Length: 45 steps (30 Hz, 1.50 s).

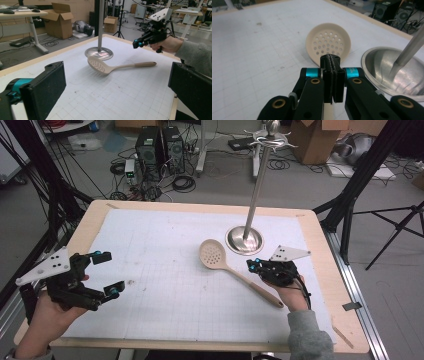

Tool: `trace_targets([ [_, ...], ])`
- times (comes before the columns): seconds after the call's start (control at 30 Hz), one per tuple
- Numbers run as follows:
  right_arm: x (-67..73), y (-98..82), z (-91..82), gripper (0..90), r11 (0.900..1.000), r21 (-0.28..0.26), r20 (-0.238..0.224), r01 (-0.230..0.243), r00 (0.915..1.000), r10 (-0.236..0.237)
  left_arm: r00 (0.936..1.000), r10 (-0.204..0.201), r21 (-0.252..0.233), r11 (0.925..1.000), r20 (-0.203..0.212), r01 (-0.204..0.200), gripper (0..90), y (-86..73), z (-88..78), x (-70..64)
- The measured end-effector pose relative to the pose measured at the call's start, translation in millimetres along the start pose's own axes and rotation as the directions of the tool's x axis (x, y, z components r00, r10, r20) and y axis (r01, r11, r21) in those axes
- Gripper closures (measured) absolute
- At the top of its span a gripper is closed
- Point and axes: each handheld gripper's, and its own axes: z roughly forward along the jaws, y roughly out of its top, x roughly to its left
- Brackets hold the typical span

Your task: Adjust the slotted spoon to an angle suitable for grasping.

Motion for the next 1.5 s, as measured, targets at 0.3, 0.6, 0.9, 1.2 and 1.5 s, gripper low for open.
trace_targets([
  [0.3, -9.3, -10.5, 33.2, 90.0, 0.992, 0.126, 0.002, 0.012, 0.9999, -0.012, 1.0, -0.004, 0.017, 0.9998, -0.008, 0.004, 1.8, -5.2, -1.4, -0.2],
  [0.6, -18.4, -19.2, 59.0, 90.0, 0.976, 0.214, -0.01, 0.04, 0.9992, -0.039, 0.9998, -0.009, 0.028, 0.9996, -0.018, 0.01, 1.8, -9.3, -5.1, -0.1],
  [0.9, -24.1, -23.9, 70.1, 90.0, 0.972, 0.233, -0.004, 0.032, 0.9995, -0.032, 0.9996, -0.011, 0.048, 0.9988, -0.027, 0.013, 1.9, -13.2, -9.0, -1.6],
  [1.2, -22.9, -27.2, 78.6, 90.0, 0.964, 0.259, -0.03, 0.061, 0.998, -0.055, 0.9991, -0.016, 0.05, 0.9986, -0.039, 0.018, 1.8, -15.4, -12.7, -1.4],
  [1.5, -21.5, -27.8, 78.7, 90.0, 0.966, 0.245, -0.096, 0.082, 0.9936, -0.06, 0.9991, -0.015, 0.062, 0.9979, -0.04, 0.017, 1.8, -16.8, -13.5, -0.9],
])
